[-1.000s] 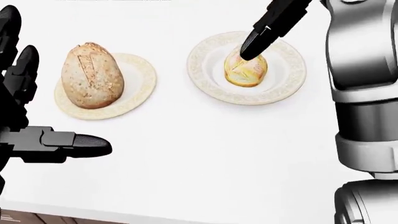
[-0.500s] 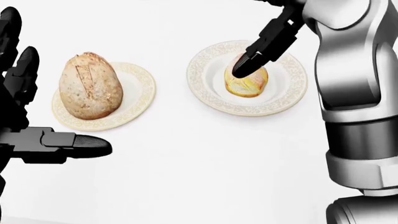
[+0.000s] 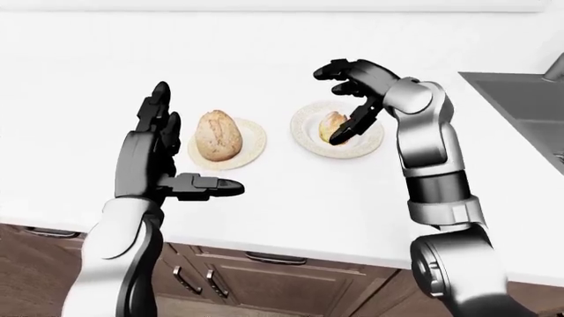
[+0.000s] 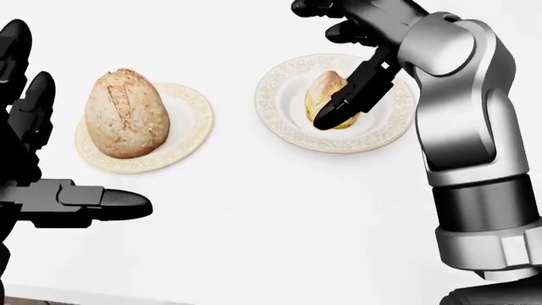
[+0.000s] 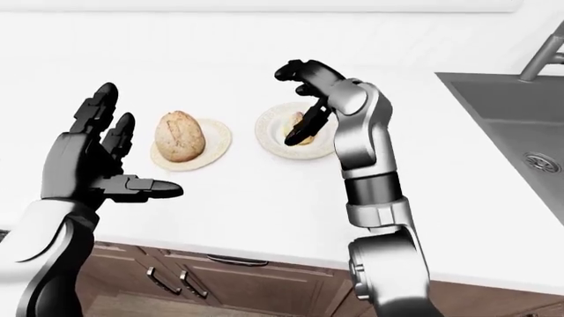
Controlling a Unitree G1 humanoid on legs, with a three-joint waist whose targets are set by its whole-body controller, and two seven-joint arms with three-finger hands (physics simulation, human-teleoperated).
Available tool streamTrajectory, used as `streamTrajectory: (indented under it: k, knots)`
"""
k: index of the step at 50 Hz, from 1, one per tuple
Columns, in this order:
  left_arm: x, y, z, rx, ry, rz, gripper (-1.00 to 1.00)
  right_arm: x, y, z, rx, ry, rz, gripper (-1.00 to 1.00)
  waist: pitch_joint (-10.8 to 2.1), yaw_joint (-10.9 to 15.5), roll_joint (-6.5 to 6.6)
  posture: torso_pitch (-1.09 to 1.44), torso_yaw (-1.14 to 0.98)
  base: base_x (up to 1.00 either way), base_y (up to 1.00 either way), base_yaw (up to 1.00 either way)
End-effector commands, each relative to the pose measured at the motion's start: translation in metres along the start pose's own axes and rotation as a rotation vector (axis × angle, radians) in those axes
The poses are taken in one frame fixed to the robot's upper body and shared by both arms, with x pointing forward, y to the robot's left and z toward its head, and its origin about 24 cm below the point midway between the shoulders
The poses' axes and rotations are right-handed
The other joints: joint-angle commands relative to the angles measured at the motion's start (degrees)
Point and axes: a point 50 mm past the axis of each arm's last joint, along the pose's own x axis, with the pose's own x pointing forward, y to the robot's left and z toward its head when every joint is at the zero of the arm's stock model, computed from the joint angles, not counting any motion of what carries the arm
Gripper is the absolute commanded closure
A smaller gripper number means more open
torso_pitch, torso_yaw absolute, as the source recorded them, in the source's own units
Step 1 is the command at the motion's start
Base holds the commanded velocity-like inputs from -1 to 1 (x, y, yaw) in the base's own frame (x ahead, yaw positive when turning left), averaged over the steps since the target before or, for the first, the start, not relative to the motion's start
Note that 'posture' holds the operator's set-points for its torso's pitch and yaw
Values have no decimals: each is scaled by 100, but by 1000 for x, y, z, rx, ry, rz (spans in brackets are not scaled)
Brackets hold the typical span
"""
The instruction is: Place all breads on the cutting board.
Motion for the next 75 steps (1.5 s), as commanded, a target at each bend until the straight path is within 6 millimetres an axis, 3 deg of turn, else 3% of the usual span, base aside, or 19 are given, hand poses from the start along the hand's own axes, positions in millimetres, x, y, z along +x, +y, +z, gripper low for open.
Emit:
streamTrajectory:
  k: [1,12,34,54,62,75]
  knots:
    - [-2,1,14,12,-84,10,-100,-4,-12,15,-35,-65,-66,-57,-148,2,5,0,0,0,0,0]
    - [-2,2,13,14,-83,10,-100,1,-6,7,-34,-53,-59,-47,-166,9,3,0,0,0,0,0]
    - [-3,1,13,18,-83,9,-100,18,-8,-5,-26,-4,-82,-45,-198,14,-1,0,0,0,0,0]
    - [-4,0,11,17,-79,7,-100,29,4,-23,-32,36,-75,-41,-206,20,-10,0,0,0,0,0]
    - [-3,1,10,16,-79,7,-100,31,9,-31,-48,55,-76,-11,-214,28,-19,0,0,0,0,0]
    - [-5,2,8,-6,-74,1,-100,35,18,-41,-80,83,-84,2,-233,38,-28,0,0,0,0,0]
